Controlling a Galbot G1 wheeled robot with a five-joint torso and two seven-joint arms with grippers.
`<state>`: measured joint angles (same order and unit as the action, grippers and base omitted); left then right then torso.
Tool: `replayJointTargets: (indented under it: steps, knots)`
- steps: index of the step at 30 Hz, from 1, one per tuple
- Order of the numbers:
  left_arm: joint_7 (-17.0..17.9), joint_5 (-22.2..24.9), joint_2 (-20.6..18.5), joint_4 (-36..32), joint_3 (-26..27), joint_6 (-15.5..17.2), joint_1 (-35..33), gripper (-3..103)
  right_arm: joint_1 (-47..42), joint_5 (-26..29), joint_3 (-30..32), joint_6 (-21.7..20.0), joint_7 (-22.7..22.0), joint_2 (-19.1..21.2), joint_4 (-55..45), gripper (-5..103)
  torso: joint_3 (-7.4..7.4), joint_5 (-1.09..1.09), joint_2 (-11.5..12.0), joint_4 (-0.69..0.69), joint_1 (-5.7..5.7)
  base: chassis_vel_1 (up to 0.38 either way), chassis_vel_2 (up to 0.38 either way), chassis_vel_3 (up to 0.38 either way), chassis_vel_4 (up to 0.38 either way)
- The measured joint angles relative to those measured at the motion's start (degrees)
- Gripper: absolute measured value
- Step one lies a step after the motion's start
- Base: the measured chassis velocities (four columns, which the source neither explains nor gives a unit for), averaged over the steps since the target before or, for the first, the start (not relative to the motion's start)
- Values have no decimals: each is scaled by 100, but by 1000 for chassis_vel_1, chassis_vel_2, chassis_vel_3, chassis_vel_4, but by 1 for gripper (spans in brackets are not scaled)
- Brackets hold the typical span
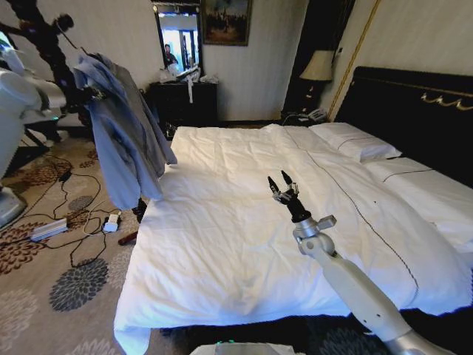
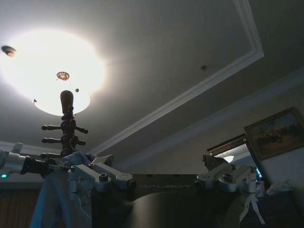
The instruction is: Pick up the clothes from the bed and hang them on the clothes hanger.
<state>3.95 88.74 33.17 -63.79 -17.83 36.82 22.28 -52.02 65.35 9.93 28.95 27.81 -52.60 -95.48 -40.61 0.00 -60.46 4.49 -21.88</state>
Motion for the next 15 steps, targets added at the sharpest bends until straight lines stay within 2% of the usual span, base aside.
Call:
replayJointTargets:
  steps: [2, 4, 6, 8, 9, 10, 11, 12, 13, 14, 15]
  knots:
    - [148, -124, -54, -210, 143, -168, -133, 41, -7, 2, -1, -2, -28, -6, -36, 100, 0, 1, 0, -1, 0, 0, 0, 0, 0]
    - [217, -149, -73, -272, 186, -214, -174, 41, -12, 2, -1, -3, -35, -7, -46, 100, 0, 0, 0, 0, 0, 0, 0, 0, 0]
    - [645, -236, -241, -745, 456, -464, -449, 52, -63, -2, 3, -13, -69, -8, -107, 100, 0, -1, 0, -2, -1, 0, 0, 0, 0]
    - [759, -354, -476, -1243, 776, -656, -784, 63, -117, -16, 23, -16, -76, 0, -135, 100, 0, 0, 0, -1, -1, 0, 0, 0, 0]
    - [759, -354, -476, -1243, 776, -656, -784, 63, -117, -16, 23, -16, -76, 0, -135, 100, 0, 0, 0, -1, -1, 0, 0, 0, 0]
    - [725, -411, -593, -1460, 965, -752, -974, 63, -143, -21, 34, -17, -77, 3, -149, 100, 0, 0, 0, -1, 0, 0, 0, 0, 0]
    - [418, -521, -834, -1831, 1398, -1011, -1439, 74, -193, -28, 59, -17, -88, 5, -172, 100, 1, 2, 0, -2, 1, 0, 0, 0, 0]
    - [172, -584, -998, -2022, 1613, -1229, -1741, 74, -225, -30, 72, -18, -105, 6, -190, 100, 1, 0, -1, -4, 2, 0, 0, 0, 0]
    - [-48, -655, -1170, -2197, 1812, -1480, -2067, 79, -257, -34, 83, -18, -133, 6, -212, 100, 1, -2, 0, -4, 2, 0, 0, 0, 0]
    - [-48, -655, -1170, -2197, 1812, -1480, -2067, 79, -257, -34, 83, -18, -133, 6, -212, 100, 1, -2, 0, -4, 2, 0, 0, 0, 0]
    - [-171, -685, -1268, -2289, 1923, -1611, -2267, 84, -276, -38, 90, -18, -164, 5, -224, 100, 1, -2, 0, -5, 2, 0, 0, 0, 0]
